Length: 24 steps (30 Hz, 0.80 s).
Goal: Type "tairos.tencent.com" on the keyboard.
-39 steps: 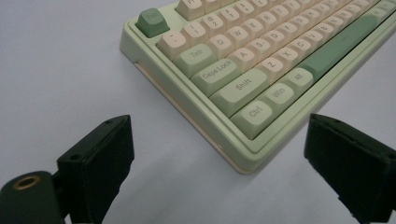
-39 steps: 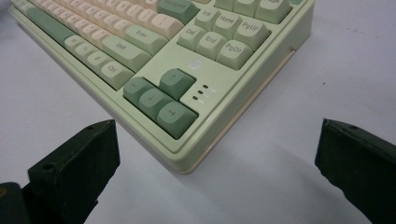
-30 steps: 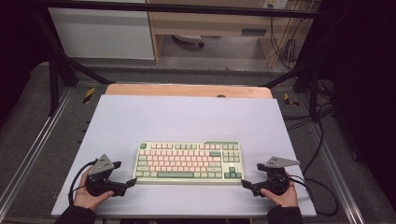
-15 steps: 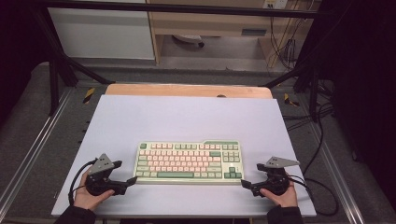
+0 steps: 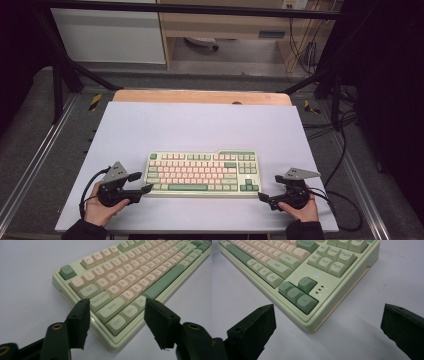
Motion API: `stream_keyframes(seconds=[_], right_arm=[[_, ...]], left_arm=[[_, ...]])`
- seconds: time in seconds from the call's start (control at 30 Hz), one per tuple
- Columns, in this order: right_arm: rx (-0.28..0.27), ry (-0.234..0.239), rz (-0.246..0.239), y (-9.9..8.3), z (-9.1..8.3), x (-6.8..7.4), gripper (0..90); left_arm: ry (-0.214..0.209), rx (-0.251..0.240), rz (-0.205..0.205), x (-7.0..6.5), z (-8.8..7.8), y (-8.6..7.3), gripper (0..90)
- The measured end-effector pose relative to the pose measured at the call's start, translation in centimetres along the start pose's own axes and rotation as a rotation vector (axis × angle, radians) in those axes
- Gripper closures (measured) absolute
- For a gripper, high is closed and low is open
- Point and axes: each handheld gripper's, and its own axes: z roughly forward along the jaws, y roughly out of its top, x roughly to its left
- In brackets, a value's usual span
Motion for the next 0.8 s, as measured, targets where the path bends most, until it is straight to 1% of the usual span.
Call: stream_keyframes(seconds=[0.1,0.13,0.17,0.3,0.53,0.73,0.77,0.8], right_arm=[[0.0,0.0,-0.003,0.0,0.0,0.0,0.4],[0.0,0.001,-0.002,0.0,0.0,0.0,0.4],[0.0,0.001,-0.002,0.0,0.0,0.0,0.4],[-0.001,0.0,-0.003,0.0,0.0,0.0,0.4],[0.004,0.002,-0.002,0.0,0.0,0.0,0.4],[0.005,0.002,-0.002,0.0,0.0,0.0,0.4],[0.006,0.002,-0.001,0.0,0.0,0.0,0.4],[0.008,0.003,-0.005,0.0,0.0,0.0,0.4]], left_arm=[[-0.008,-0.001,-0.016,-0.4,0.2,0.7,45.6],[-0.008,-0.001,-0.016,-0.4,0.2,0.7,47.6],[-0.005,0.0,-0.011,-0.7,0.3,1.0,49.6],[-0.005,-0.002,-0.005,-1.2,0.6,1.6,56.9],[-0.004,-0.006,0.001,-1.6,1.1,2.4,67.1],[-0.011,0.008,0.01,-2.1,2.1,3.2,76.7],[-0.016,0.013,0.013,-2.3,2.5,3.4,77.9],[-0.016,0.013,0.013,-2.3,2.5,3.4,79.1]])
